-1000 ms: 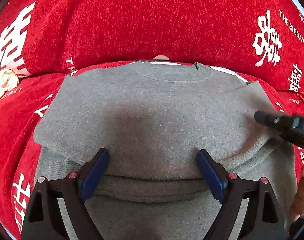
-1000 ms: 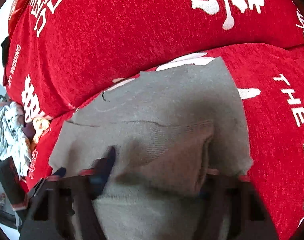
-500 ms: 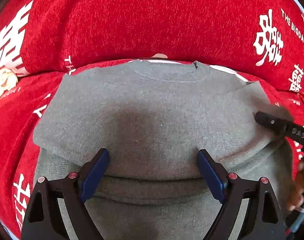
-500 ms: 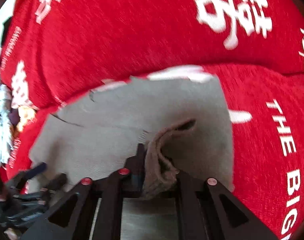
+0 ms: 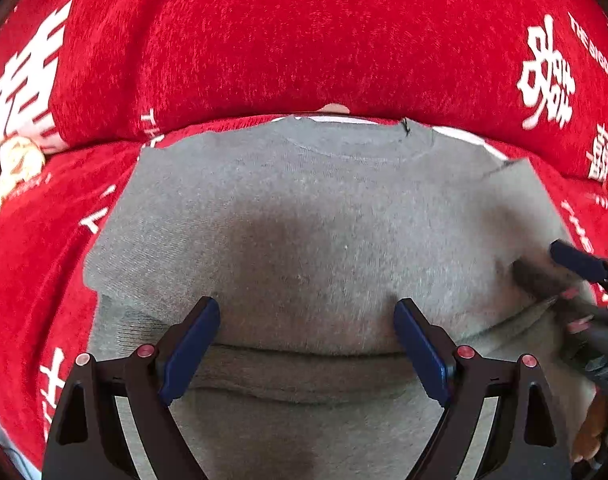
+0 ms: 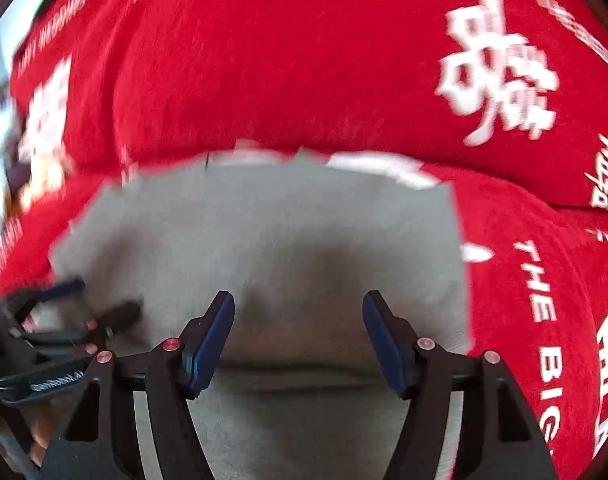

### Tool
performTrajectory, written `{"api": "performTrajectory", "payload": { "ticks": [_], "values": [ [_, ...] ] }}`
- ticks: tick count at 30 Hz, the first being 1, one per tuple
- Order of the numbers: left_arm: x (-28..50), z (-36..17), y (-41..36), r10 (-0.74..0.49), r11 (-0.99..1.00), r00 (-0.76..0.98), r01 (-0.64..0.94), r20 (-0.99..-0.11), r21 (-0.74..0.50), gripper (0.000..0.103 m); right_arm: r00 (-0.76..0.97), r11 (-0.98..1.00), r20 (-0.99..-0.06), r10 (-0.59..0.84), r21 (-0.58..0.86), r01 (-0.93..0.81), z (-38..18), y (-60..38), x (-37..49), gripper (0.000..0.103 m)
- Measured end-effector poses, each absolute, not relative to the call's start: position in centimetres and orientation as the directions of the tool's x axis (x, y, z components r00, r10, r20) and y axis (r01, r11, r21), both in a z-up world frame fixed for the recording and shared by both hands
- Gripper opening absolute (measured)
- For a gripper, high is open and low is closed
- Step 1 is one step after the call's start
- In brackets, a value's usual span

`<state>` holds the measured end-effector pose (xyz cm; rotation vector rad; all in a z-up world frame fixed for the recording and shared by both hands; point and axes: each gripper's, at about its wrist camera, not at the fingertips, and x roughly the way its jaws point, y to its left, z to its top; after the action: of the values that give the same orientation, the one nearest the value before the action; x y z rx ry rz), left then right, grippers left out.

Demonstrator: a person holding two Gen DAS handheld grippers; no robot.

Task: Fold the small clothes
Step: 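Fold the hem up toward the collar with both tools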

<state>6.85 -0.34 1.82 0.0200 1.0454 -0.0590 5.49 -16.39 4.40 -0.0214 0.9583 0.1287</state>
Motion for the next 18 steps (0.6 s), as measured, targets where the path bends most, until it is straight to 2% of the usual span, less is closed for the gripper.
{"api": "performTrajectory", "payload": {
  "ticks": [2, 8, 10, 14, 18],
  "values": [
    [6.3, 2.2, -0.1, -0.040, 0.998, 0.506, 0.063, -0.861, -0.010, 0.090, 0.530, 0.994, -0.846, 0.054, -0.006, -0.111, 2.9, -16.0, 5.5, 0.070],
    [5.2, 3.3, 0.8, -0.050, 0.998, 0.547, 0.052, -0.836, -0.026, 0.090, 0.602, 0.996, -0.799, 0.000, -0.056, -0.075, 5.5, -15.3, 3.1, 0.072],
    [5.1, 2.9, 0.9, -0.058, 0.998, 0.529, 0.053, -0.846, -0.035, 0.090, 0.592, 0.996, -0.806, 0.018, -0.037, -0.081, 5.5, -14.8, 2.5, 0.078],
    [3.6, 1.8, 1.1, -0.046, 0.998, 0.514, 0.066, -0.856, -0.013, 0.090, 0.524, 0.999, -0.851, 0.046, 0.031, -0.036, 3.6, -15.1, 2.0, 0.079],
    [1.8, 1.1, 1.5, -0.060, 0.996, 0.499, 0.091, -0.864, -0.017, 0.090, 0.576, 0.999, -0.817, 0.027, 0.004, -0.041, 3.3, -14.8, 0.1, 0.083]
  ]
}}
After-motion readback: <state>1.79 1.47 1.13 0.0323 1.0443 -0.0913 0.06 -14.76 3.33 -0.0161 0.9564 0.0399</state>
